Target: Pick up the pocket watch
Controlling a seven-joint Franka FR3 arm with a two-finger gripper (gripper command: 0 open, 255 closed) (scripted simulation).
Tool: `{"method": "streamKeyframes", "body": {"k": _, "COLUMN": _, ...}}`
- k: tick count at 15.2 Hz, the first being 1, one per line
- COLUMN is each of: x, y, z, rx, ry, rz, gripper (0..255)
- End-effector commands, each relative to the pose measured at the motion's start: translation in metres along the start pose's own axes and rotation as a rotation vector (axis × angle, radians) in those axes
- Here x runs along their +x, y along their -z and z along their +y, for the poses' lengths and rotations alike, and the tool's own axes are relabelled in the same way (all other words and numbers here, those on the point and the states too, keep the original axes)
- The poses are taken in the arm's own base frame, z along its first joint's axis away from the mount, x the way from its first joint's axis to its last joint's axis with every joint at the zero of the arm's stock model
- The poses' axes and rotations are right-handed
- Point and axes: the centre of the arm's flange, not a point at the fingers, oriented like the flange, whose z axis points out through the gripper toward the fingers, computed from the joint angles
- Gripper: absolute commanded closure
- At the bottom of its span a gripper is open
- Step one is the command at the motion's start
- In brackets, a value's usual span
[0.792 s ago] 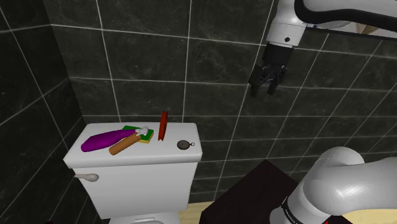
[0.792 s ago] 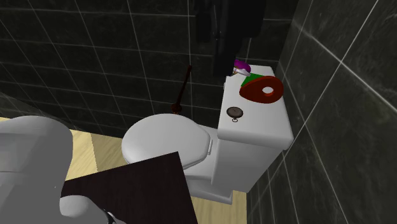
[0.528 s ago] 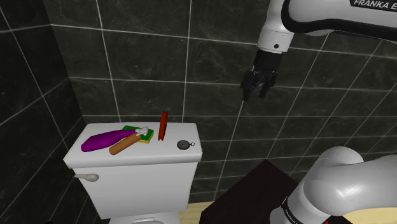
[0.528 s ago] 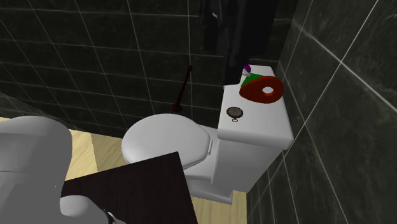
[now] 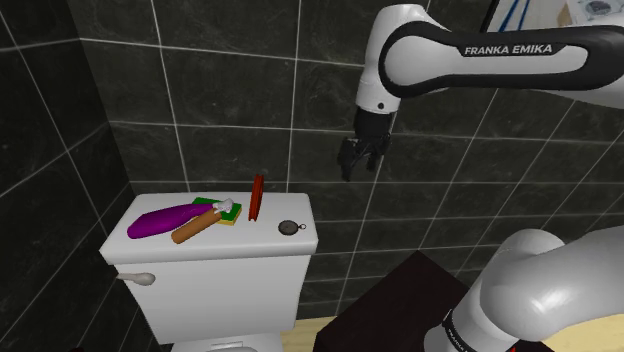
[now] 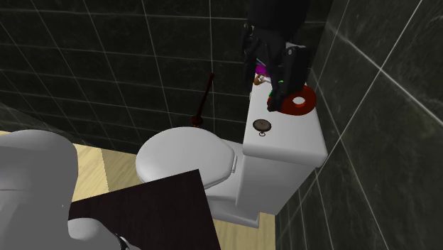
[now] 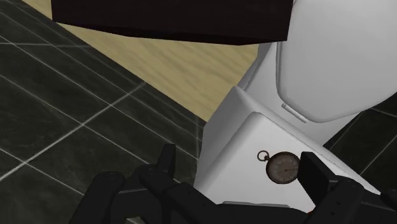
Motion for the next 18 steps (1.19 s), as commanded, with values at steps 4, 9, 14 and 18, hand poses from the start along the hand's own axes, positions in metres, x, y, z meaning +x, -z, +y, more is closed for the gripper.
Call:
{"method": "streamKeyframes", "body": {"k": 4, "x": 0.036, "y": -0.045, "z": -0.034, "rx": -0.012, "ry": 0.073, "rz": -0.001, "gripper": 0}}
{"method": "streamKeyframes", "body": {"k": 9, "x": 0.070, "y": -0.091, "z": -0.069, "rx": -0.024, "ry": 0.146, "rz": -0.004, "gripper": 0}}
{"method": "streamKeyframes", "body": {"k": 14, "x": 0.102, "y": -0.137, "z": -0.105, "rx": -0.037, "ry": 0.218, "rz": -0.007, "gripper": 0}}
{"method": "streamKeyframes", "body": {"k": 18, "x": 0.114, "y": -0.162, "z": -0.121, "rx": -0.042, "ry": 0.249, "rz": -0.009, "gripper": 0}}
